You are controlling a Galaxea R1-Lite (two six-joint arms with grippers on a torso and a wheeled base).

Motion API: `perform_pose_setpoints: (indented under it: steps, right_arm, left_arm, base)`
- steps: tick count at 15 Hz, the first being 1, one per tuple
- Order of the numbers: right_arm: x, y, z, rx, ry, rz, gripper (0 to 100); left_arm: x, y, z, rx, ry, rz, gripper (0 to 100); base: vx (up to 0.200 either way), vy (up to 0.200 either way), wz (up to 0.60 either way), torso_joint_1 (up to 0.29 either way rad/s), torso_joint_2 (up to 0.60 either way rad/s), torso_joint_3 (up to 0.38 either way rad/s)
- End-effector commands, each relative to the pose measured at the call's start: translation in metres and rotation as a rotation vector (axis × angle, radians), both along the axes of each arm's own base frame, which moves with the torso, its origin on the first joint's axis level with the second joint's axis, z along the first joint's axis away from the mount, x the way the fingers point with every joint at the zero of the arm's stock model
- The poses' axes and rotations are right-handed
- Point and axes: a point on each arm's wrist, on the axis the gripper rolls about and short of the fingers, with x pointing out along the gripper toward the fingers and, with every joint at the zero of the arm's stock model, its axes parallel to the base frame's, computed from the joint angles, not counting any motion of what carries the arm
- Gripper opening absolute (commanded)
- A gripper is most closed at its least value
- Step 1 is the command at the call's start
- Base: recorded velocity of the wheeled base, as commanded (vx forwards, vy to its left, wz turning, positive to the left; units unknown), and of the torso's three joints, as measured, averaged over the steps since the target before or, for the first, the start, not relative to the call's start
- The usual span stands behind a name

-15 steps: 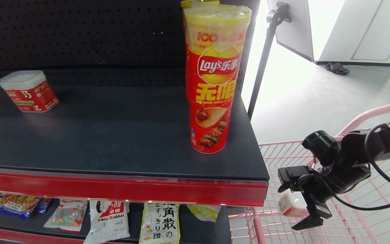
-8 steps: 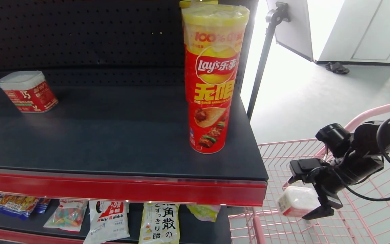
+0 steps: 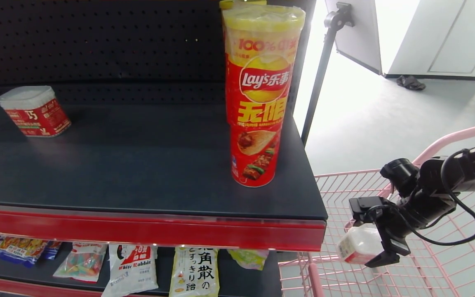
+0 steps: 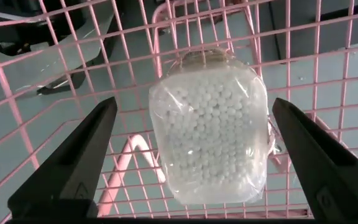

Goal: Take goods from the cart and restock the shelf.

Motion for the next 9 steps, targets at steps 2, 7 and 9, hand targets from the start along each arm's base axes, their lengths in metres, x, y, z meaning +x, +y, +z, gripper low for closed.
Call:
perform_pose_setpoints:
  steps: [2, 7, 9]
  right_arm:
    - [0.002, -0.001, -0.012, 0.000, 0.038, -0.005, 100]
    - [0.002, -0.004, -0.024, -0.007, 0.083, -0.028, 100]
    - [0.002, -0.003, -0.026, -0.007, 0.098, -0.045, 100]
  left_arm:
    - [0.000, 0.000, 0.000, 0.000, 0.001, 0.000, 100]
    - [0.000, 0.000, 0.000, 0.000, 0.001, 0.000, 100]
    - [0.000, 0.000, 0.000, 0.000, 0.001, 0.000, 100]
  base:
    - [0.000, 0.000, 0.00, 0.000, 0.00, 0.000]
    - [0.000, 0.000, 0.00, 0.000, 0.00, 0.000]
    - [0.000, 0.000, 0.00, 0.000, 0.00, 0.000]
